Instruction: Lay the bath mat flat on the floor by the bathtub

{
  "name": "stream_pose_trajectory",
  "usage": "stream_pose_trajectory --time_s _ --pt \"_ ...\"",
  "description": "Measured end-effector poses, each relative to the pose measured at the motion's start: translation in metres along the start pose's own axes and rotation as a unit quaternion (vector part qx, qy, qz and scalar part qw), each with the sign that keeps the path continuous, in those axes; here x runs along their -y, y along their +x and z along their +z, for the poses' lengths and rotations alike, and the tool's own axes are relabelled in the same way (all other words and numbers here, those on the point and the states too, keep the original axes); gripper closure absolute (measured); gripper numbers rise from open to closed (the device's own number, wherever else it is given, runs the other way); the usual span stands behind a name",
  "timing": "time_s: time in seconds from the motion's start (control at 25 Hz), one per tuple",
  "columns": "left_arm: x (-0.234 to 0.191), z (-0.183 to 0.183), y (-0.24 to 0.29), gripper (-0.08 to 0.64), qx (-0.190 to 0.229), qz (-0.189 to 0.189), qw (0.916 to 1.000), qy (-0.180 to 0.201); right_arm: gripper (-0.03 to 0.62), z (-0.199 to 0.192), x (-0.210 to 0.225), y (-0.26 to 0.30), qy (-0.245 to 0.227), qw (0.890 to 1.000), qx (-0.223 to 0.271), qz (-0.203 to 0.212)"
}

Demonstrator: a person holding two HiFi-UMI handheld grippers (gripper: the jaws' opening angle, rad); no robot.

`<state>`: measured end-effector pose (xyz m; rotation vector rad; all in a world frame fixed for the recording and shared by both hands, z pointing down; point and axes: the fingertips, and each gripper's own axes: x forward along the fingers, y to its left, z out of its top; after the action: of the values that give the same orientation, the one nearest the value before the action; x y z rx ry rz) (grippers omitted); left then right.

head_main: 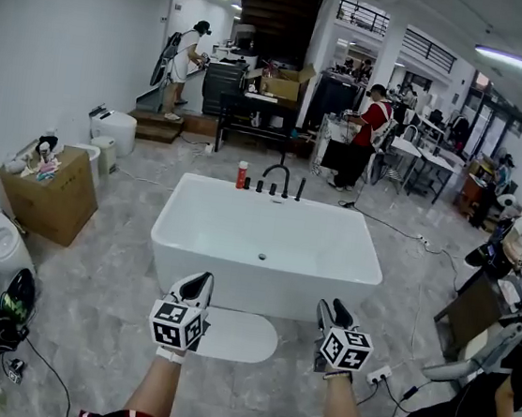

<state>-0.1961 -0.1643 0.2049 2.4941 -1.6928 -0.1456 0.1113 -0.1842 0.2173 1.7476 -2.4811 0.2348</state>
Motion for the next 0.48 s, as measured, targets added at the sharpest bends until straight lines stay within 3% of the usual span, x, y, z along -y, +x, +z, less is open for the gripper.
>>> stream_pose_trajectory --time_s 0.48 --pt "0.037 0.032 0.018 0.543 0.018 0.001 0.9997 0.018 0.407 0.026 0.017 -0.01 0.006 0.999 0.023 0.023"
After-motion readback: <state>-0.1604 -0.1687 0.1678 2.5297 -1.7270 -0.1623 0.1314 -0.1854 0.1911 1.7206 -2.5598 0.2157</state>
